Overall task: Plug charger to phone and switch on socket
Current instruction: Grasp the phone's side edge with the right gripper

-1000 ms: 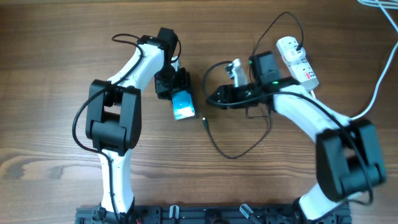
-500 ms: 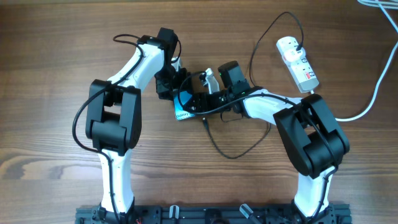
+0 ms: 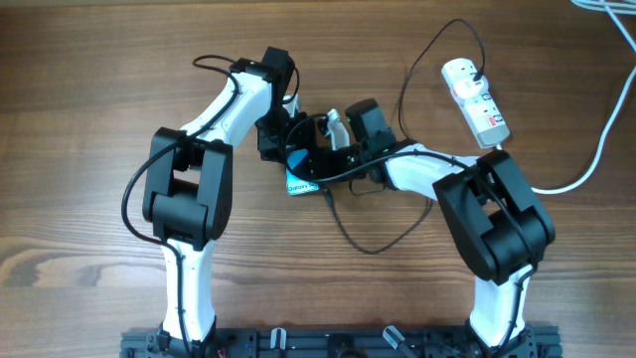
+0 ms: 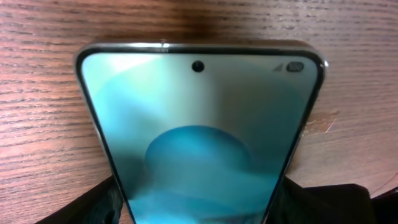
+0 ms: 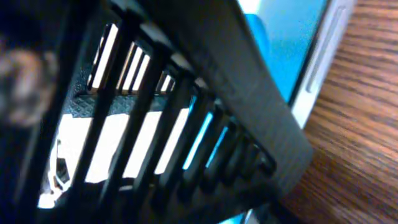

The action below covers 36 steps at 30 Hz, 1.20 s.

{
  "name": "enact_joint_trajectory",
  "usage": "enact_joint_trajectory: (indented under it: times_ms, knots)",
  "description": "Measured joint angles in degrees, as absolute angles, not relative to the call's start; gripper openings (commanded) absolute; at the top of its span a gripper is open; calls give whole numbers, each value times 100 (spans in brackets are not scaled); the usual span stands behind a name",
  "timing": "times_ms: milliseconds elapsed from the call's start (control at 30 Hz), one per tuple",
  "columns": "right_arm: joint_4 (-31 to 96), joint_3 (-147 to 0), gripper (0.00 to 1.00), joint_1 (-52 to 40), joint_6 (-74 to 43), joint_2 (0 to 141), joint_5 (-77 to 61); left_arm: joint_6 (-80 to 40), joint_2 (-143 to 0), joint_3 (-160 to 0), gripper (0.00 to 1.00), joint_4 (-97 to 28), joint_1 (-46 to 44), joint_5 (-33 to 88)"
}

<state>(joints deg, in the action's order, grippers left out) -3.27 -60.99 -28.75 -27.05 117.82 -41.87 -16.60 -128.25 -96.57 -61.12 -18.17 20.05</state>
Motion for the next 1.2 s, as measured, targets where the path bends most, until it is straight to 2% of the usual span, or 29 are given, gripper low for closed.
enact_joint_trajectory:
  times_ms: [67,133,267,333,367,733,800,900,933,1000,1200]
  knots:
    - [-316,-6099,29,-2880,-2724,11793,-4134,-1667,-12825,-9657,72,-6106,-1826,2008]
    - [-290,-6095,25,-2880,-2759,11808,-4049,-1660,-12825,-9657,73,-6101,-1826,2005]
    - [-292,-6090,4,-2853,-2926,11821,-4042,-1651,-12825,-9657,82,-6104,-1833,2005]
    - [-360,-6093,4,-2816,-3148,11795,-4322,-1682,-12825,-9660,89,-6090,-1826,2001]
    - [-353,-6095,4,-2814,-3205,11786,-4357,-1691,-12825,-9664,100,-6088,-1822,2021]
    - [-344,-6073,4,-2215,-3476,11904,-5194,-1664,-12811,-9695,100,-5992,-1835,2399]
    - [-403,-6062,4,-2180,-3555,11907,-5411,-1551,-12811,-9675,98,-5918,-1782,2696]
    - [-989,-6031,4,-2187,-3760,11907,-5887,-1352,-12816,-9581,85,-5826,-1544,3533]
    - [-1356,-6023,5,-2187,-3951,11909,-6075,-1179,-12816,-9557,76,-5787,-1426,3992]
    - [-2014,-6031,4,-2185,-4405,11909,-6355,-864,-12816,-9548,68,-5743,-1173,4886]
    - [-2600,-6031,4,-2143,-5293,11915,-6716,30,-12818,-9526,64,-5741,-746,6191]
